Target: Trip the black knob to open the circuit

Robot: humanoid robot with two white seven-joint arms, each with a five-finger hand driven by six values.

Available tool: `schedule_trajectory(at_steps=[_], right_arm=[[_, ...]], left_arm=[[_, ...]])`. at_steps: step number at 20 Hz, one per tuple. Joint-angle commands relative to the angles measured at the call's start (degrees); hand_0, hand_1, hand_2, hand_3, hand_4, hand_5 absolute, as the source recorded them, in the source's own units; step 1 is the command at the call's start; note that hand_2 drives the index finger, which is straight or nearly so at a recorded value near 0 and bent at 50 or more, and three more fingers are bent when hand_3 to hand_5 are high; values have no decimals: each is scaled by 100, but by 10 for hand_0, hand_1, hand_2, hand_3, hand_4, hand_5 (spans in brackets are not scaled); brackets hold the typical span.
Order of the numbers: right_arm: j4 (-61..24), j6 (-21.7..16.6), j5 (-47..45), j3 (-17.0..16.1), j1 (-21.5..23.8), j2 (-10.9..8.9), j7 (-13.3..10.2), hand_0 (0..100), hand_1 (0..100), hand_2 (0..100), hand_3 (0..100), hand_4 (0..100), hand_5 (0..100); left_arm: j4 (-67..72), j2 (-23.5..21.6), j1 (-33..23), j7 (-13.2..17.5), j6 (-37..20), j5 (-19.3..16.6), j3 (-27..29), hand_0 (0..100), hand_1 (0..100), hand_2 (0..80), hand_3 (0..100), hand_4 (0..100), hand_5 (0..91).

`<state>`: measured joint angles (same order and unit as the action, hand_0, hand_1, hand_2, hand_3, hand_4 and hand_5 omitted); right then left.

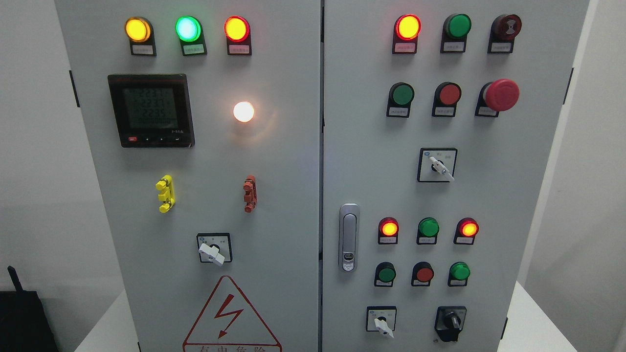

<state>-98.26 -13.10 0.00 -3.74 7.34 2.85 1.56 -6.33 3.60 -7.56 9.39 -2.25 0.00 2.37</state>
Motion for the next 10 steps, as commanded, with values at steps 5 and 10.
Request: schedule_trajectory(at_steps=[5, 10], right_arm=[[-106, 98, -167, -3, -233, -48, 2, 0, 0, 0, 1000, 976, 1000], [-106, 221, -167, -3, -321, -57, 2, 0, 0, 0, 1000, 977, 1000]], left_arm=[[0, 0, 0, 1, 5, -132, 0, 120, 389, 0, 0, 0, 0], [0, 0, 0, 1, 5, -132, 0, 120, 389, 0, 0, 0, 0]])
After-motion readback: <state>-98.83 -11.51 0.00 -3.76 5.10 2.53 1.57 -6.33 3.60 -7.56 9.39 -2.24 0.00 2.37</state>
